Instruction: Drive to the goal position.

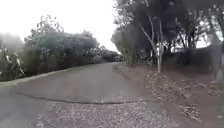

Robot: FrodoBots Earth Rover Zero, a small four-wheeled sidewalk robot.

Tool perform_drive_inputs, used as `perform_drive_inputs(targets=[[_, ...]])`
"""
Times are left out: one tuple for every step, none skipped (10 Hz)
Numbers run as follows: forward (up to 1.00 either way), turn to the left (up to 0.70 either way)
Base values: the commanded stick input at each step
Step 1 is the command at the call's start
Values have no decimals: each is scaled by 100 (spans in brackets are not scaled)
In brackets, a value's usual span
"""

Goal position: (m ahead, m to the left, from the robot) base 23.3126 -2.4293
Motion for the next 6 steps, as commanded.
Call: perform_drive_inputs(targets=[[85, 0], [85, 0], [85, 0], [85, 0], [85, 0], [85, 0]])
